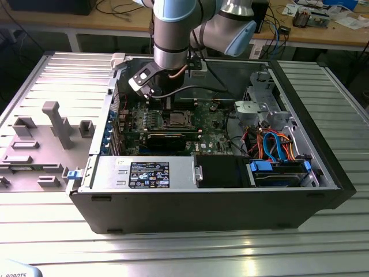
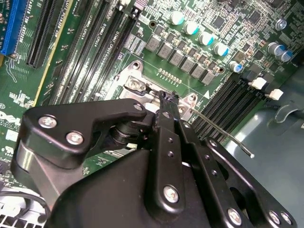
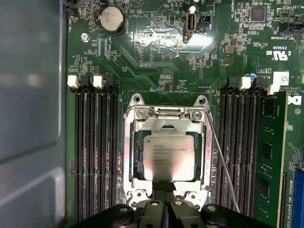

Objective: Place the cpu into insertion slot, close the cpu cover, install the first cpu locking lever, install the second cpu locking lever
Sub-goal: 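Close the cpu cover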

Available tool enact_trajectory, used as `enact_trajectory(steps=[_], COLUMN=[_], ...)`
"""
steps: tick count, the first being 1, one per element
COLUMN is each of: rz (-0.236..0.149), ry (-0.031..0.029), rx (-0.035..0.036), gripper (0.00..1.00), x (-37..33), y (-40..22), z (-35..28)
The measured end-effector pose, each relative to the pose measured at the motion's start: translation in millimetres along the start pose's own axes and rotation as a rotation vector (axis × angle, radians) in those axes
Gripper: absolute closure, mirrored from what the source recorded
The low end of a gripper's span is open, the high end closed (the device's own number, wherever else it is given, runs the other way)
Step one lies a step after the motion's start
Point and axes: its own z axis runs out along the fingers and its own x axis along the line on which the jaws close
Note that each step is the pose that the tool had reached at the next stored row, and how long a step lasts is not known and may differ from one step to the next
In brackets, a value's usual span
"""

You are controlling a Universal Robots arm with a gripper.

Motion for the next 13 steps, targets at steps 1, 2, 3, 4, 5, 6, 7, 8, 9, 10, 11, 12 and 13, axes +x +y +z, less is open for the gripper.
enact_trajectory(steps=[1, 2, 3, 4, 5, 6, 7, 8, 9, 10, 11, 12, 13], rz=[0.0, -0.001, -0.001, -0.002, -0.002, -0.003, -0.003, -0.004, -0.004, -0.005, -0.006, -0.008, -0.009], ry=[0.0002, 0.0005, 0.0016, 0.002, 0.0005, 0.0007, 0.0008, 0.0006, 0.0004, 0.0003, 0.0003, 0.0006, 0.001], rx=[-0.0001, -0.0003, -0.001, -0.0015, -0.0004, -0.0005, -0.0005, -0.0004, -0.0003, -0.0002, -0.0002, 0.0, 0.0], gripper=[0.89, 0.89, 0.89, 0.89, 0.89, 0.89, 0.89, 0.89, 0.89, 0.89, 0.89, 0.89, 0.89], x=[0.0, 0.1, 0.3, 0.4, 0.2, 0.3, 0.3, 0.3, 0.2, 0.2, 0.2, 0.1, 0.1], y=[0.0, 0.1, 0.1, 0.1, -0.1, -0.1, -0.1, 0.0, 0.0, 0.0, 0.1, 0.1, 0.1], z=[0.1, 0.0, -0.9, -2.2, -4.4, -5.0, -5.0, -5.1, -4.9, -4.5, -4.0, -2.0, -2.0])
